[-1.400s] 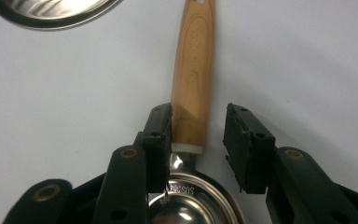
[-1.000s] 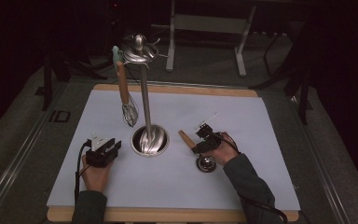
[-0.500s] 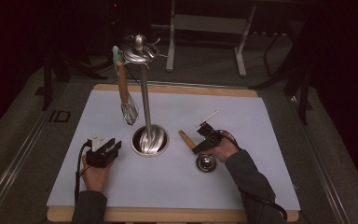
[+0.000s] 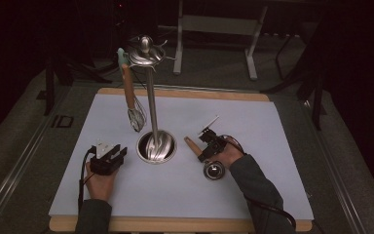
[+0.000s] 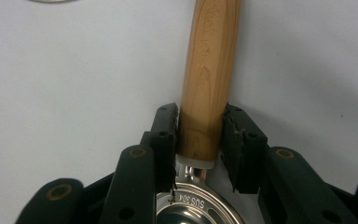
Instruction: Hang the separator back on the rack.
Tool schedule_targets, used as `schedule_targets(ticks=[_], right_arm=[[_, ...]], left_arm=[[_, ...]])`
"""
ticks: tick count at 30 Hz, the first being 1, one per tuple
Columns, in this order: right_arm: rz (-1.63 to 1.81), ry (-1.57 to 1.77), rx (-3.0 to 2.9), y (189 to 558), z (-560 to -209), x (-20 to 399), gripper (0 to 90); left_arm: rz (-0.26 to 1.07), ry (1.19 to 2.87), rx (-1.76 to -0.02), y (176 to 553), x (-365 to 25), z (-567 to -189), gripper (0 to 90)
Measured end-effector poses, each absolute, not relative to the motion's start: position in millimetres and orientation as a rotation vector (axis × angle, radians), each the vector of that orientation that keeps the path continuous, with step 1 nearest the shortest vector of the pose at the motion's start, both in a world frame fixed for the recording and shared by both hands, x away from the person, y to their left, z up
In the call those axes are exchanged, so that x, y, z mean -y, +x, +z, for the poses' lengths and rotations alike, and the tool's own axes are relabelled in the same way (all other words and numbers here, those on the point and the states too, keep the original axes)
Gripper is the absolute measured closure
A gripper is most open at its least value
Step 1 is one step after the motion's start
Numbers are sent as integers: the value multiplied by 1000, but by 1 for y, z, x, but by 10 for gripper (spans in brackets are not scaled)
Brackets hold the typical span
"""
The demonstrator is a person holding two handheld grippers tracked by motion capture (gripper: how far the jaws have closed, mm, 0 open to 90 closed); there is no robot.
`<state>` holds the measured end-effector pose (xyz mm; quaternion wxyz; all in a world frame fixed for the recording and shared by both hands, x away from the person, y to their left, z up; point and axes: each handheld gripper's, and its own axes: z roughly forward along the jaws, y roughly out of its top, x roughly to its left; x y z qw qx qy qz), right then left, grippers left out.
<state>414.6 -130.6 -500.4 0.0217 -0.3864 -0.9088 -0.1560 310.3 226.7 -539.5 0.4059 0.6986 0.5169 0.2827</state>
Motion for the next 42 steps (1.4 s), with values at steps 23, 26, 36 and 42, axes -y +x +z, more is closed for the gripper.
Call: schedule_targets(ticks=[23,26,36,42], right_arm=[[-682,-1155,2860,397,-483,127,703],[-708,-1159,2860,396,-480,128,703],[-893,-1099,2863,384,-462,127,703],[-992,-1071,2872,376,-449,127,703]], left_arm=[[716,1762,-1304,310,-226,-539,671],[715,1761,-1305,310,-227,-539,672],[716,1762,-1304,310,-227,-539,671],[718,1762,-1305,310,-227,-539,671]])
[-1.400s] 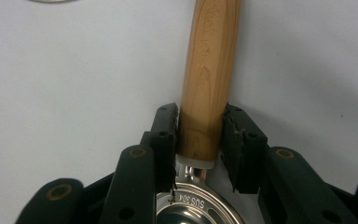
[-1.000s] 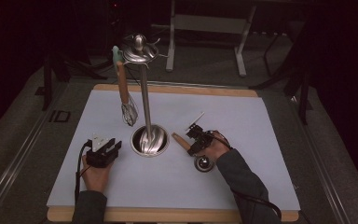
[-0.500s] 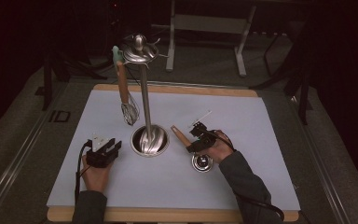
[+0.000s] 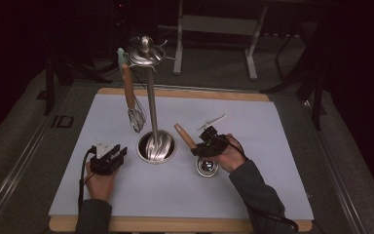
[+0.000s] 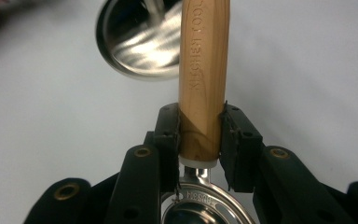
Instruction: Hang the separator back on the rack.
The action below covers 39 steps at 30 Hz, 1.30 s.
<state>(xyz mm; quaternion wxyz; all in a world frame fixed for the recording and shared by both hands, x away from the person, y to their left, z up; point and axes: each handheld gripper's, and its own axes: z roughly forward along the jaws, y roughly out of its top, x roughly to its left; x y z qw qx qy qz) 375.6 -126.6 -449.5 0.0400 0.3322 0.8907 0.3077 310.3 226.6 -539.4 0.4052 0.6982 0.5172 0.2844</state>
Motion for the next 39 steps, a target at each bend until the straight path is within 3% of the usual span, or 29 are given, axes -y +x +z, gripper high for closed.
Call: schedule_targets(ticks=[39], right_arm=[[1261,678,-2499,331,-373,118,703]], left_arm=[[718,1761,-1306,310,-226,-539,673]])
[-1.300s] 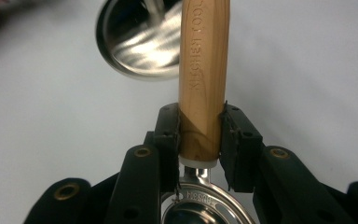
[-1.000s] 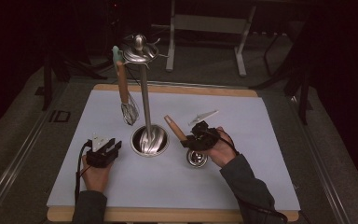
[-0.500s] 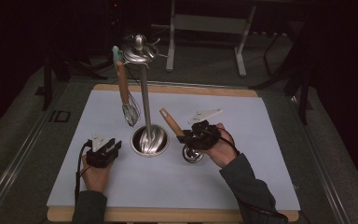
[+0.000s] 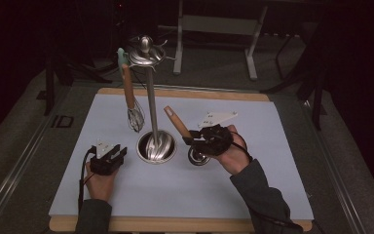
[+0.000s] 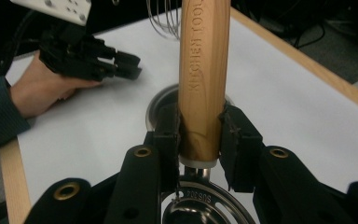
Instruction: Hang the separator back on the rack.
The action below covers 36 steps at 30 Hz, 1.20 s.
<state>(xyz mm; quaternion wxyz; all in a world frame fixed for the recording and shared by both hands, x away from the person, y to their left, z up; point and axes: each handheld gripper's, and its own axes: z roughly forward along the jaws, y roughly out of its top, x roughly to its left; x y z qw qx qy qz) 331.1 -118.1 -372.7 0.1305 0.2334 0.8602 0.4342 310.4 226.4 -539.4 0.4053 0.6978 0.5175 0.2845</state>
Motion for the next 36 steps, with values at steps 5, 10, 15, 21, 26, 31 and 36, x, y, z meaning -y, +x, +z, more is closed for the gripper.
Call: schedule_targets(ticks=[5,10,15,21,26,31,36], right_arm=[[1301,646,-2457,327,-362,118,703],[1335,616,-2422,323,-351,117,703],[1353,599,-2399,321,-342,116,703],[1388,573,-2357,319,-329,114,703],[1418,567,-2319,317,-319,115,703],[1455,563,-2277,316,-308,118,704],[1520,551,-2221,314,-296,125,703]], left_arm=[[718,1761,-1306,310,-226,-539,672],[717,1761,-1306,310,-226,-539,672],[717,1760,-1306,310,-226,-539,672],[717,1763,-1305,310,-227,-539,672],[716,1762,-1306,310,-226,-539,672],[717,1760,-1307,310,-226,-539,672],[717,1762,-1306,310,-226,-539,672]])
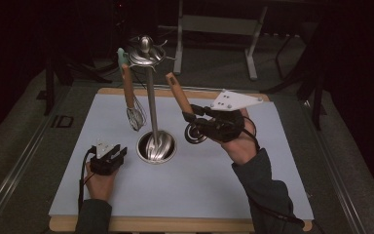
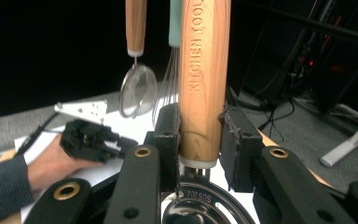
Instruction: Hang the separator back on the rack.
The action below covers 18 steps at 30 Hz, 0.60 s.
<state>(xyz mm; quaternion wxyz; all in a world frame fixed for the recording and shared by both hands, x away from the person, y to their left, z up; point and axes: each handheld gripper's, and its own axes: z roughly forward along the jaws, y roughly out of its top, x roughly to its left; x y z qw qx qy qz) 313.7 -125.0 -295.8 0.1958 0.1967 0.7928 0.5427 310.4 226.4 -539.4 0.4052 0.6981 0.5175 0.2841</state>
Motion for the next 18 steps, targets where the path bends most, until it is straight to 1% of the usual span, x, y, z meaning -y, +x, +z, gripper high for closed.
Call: schedule_targets(ticks=[4,10,18], right_arm=[[1553,533,-2201,311,-288,124,703],[1574,494,-2196,311,-280,107,703],[1567,513,-2205,319,-283,88,703]], left_arm=[[718,1763,-1305,310,-226,-539,672],[718,1763,-1305,310,-226,-539,672],[715,1761,-1305,310,-227,-539,672]])
